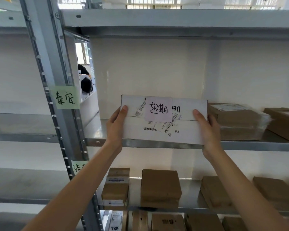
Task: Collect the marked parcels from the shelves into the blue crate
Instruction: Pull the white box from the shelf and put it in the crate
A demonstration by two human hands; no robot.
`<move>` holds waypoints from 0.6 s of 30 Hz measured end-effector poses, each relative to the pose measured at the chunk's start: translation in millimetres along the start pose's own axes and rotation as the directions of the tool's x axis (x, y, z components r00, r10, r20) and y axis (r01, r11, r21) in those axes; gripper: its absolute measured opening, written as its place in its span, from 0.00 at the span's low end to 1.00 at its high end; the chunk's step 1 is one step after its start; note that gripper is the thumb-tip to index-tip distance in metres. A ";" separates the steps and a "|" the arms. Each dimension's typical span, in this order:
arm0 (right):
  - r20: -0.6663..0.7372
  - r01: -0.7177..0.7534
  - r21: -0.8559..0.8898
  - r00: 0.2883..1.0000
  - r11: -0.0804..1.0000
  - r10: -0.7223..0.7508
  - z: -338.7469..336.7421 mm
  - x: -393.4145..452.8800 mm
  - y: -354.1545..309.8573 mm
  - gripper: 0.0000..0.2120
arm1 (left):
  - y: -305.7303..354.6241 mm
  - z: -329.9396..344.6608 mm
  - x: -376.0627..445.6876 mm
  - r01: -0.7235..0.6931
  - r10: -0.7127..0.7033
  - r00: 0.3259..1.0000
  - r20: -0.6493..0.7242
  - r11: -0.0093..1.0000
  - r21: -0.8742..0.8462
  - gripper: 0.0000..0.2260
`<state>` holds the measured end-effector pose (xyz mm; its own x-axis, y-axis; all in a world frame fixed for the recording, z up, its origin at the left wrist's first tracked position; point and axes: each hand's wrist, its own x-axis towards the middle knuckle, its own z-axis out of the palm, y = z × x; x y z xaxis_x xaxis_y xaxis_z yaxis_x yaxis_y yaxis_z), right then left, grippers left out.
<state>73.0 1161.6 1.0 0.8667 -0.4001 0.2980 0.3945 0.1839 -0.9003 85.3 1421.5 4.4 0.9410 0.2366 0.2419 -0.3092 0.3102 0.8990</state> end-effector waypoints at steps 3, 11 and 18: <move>-0.047 0.000 0.001 0.999 1.000 0.000 -16.7 -9.3 -3.6 0.24 | -0.6 13.8 -5.9 -0.012 0.013 0.999 0.047 1.000 -0.025 0.10; -0.201 0.011 -0.065 0.979 0.998 -0.024 -84.9 -34.5 -16.3 0.18 | -34.1 64.0 -15.1 0.136 -0.128 0.977 0.170 0.990 -0.039 0.12; -0.439 0.007 -0.170 0.895 0.985 -0.082 -172.7 -75.0 -33.4 0.14 | -71.2 143.2 -55.0 0.204 -0.175 0.905 0.387 0.978 -0.033 0.15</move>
<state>-57.9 1030.4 -46.1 0.6088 -0.7674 0.2013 0.3431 0.0258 -0.9390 75.3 1254.5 -20.7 0.9593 -0.1964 0.2028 -0.1155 0.3824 0.9168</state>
